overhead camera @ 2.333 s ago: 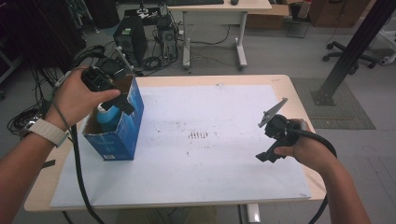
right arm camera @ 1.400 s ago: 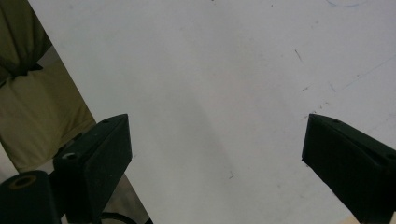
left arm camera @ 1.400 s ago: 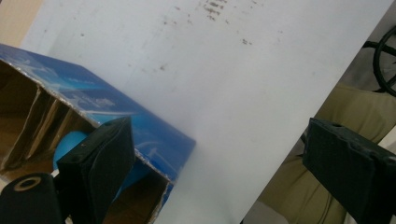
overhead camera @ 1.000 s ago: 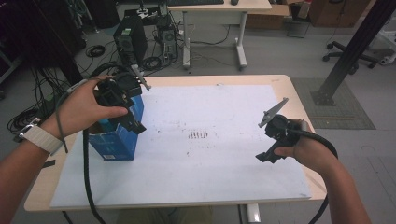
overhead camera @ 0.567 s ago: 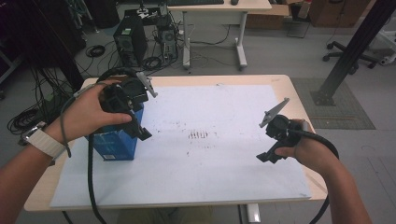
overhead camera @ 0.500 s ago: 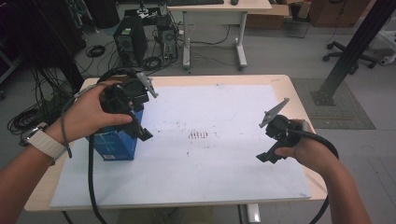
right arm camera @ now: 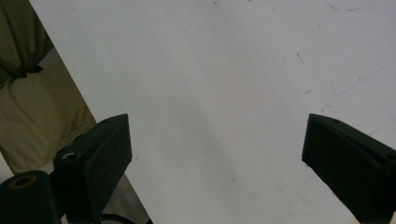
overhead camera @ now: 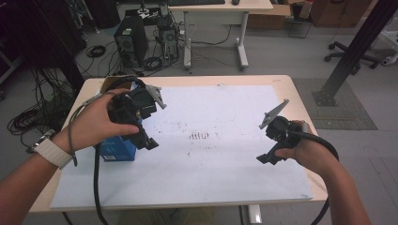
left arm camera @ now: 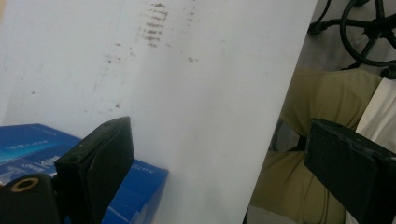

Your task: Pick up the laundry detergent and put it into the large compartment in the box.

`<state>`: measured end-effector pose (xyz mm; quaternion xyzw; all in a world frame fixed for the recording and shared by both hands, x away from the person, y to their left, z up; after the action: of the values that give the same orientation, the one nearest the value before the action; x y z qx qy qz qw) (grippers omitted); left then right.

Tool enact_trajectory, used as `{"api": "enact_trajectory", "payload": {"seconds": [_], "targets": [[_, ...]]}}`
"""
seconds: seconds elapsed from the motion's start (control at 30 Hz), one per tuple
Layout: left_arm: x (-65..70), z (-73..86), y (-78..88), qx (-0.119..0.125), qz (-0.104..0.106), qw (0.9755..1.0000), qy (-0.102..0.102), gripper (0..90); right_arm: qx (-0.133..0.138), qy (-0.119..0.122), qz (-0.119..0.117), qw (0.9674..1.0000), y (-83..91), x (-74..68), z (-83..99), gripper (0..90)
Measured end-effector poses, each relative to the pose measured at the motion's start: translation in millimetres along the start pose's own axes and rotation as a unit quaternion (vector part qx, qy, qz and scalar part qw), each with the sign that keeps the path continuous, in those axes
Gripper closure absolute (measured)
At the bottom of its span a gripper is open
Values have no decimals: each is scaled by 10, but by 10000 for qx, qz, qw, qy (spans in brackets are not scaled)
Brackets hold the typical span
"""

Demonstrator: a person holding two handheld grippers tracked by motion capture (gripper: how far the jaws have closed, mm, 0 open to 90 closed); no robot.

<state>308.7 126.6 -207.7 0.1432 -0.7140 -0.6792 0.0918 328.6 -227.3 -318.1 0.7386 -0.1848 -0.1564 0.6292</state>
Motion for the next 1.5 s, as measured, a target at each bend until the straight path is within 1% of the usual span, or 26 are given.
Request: {"api": "enact_trajectory", "payload": {"seconds": [0.03,0.13,0.3,0.4,0.67,0.83,1.03,1.13,1.2,1.5], "targets": [[12,-8,-8,20,-38,10000,-1,90,-5,-7,-3,10000,-1,-3,-4,84],[39,-25,-23,26,-59,10000,-59,94,-3,9,-5,10000,-7,-3,-8,84],[80,-47,-47,45,-35,9999,-131,93,-27,-8,-9,10000,-18,4,-2,84],[88,-57,-66,64,-62,9998,-156,94,-21,-5,-3,10000,-19,11,-6,84],[82,-62,-89,72,-85,9999,-94,93,5,34,-12,10000,-37,16,-21,84],[76,-56,-89,89,-56,9999,-50,94,24,13,-16,10000,-41,13,-6,84],[44,-44,-83,148,-51,9999,13,96,2,13,-3,10000,-36,9,2,84],[22,-34,-82,191,-67,9998,76,96,13,5,0,10000,-39,5,3,84],[10,-30,-83,181,-70,9998,97,96,12,6,-1,10000,-39,0,3,84],[-5,-41,-90,182,-64,9998,106,97,35,-3,19,10000,-24,-20,19,84]]}}
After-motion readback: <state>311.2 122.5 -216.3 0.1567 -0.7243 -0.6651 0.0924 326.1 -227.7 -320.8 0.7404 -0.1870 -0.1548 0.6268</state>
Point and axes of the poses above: each handheld gripper's, and its own axes: y roughly backward along the jaws, z roughly out of its underside, x roughly to its right, the point moved 2 cm from there along -y, roughly forward along the jaws, and after that the axes turned 13 degrees about -x, right-handed, at the moved point
